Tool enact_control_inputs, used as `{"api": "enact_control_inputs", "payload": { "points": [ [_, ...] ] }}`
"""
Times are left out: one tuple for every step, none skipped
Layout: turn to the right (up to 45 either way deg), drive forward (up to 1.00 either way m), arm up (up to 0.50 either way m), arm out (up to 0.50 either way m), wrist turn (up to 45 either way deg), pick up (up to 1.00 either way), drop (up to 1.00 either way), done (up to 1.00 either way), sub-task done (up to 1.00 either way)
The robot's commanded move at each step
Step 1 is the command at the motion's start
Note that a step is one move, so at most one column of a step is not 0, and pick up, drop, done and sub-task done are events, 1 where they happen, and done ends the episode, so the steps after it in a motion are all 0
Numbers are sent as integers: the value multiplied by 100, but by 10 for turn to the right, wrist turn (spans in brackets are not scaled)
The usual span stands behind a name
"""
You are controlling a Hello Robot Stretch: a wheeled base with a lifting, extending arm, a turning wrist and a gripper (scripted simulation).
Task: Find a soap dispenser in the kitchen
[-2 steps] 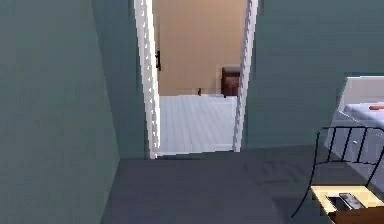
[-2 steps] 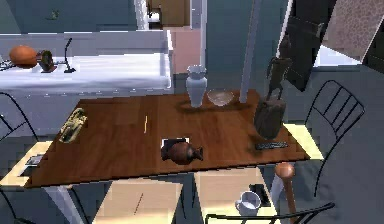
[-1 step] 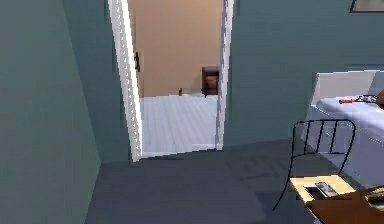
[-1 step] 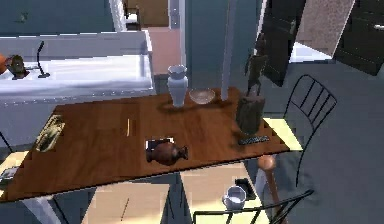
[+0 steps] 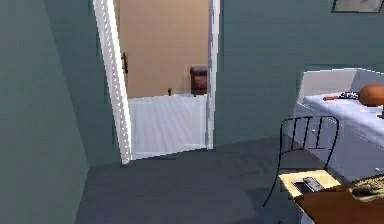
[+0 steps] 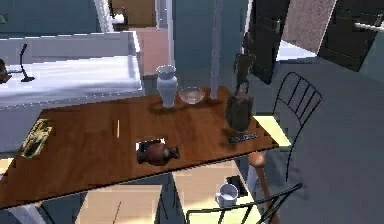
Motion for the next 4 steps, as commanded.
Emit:
{"api": "enact_control_inputs", "payload": {
  "points": [
    [0,35,0,0,0,0,0,0,0],
    [-30,0,0,0,0,0,0,0,0],
    [0,100,0,0,0,0,0,0,0],
    [0,65,0,0,0,0,0,0,0]
  ]
}}
